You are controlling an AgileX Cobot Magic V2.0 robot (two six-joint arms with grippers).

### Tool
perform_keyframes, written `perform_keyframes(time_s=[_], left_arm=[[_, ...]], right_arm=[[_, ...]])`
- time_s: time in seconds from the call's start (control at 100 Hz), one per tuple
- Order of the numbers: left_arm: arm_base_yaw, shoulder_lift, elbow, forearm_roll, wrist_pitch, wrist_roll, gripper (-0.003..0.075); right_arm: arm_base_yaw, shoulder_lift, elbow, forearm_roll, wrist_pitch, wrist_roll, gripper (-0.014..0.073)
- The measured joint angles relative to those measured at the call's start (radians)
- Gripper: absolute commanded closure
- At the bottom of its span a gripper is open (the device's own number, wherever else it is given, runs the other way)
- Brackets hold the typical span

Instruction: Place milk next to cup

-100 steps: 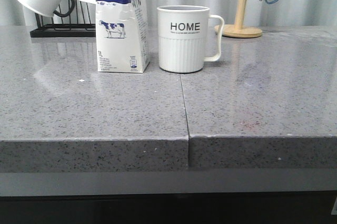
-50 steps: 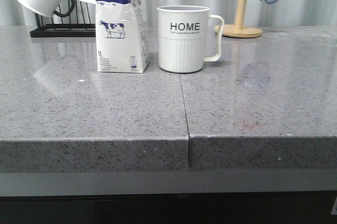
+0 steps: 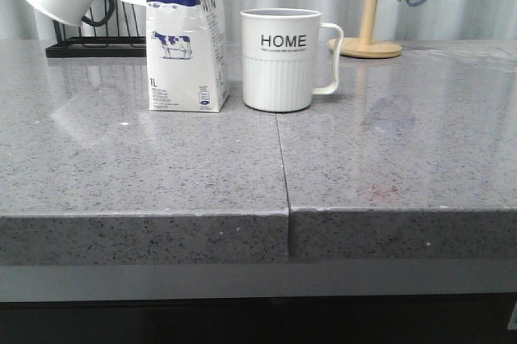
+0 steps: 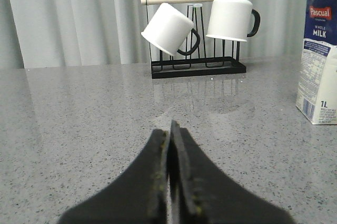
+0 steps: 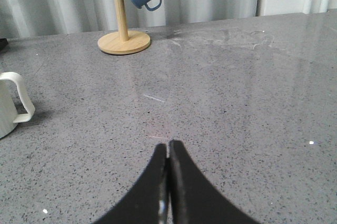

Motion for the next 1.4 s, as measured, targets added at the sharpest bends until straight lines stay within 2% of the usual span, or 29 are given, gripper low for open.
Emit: perform_keyframes(time_s=[0.43, 0.67, 0.79, 1.129, 1.399], left_arm=[[0.0, 0.0, 0.0, 0.0, 0.0, -0.002, 0.0741], [0.0, 0.0, 0.0, 0.0, 0.0, -0.003, 0.0741], [0.0, 0.0, 0.0, 0.0, 0.0, -0.005, 0.0741], [0.0, 0.0, 0.0, 0.0, 0.0, -0.005, 0.0741], [0.0, 0.0, 0.0, 0.0, 0.0, -0.005, 0.0741]], right_arm=[[0.0, -0.002, 0.005, 0.006, -0.004, -0.018, 0.0662], [0.05, -0.116, 0.086, 0.171, -0.031, -0.242, 0.0662], [0.057, -0.2, 0.144, 0.207, -0.04, -0.292, 0.0662], [0.058, -0.265, 0.313, 0.213, -0.129, -0.303, 0.0662], [0.058, -0.265, 0.334, 0.213, -0.191, -0.303, 0.0662]])
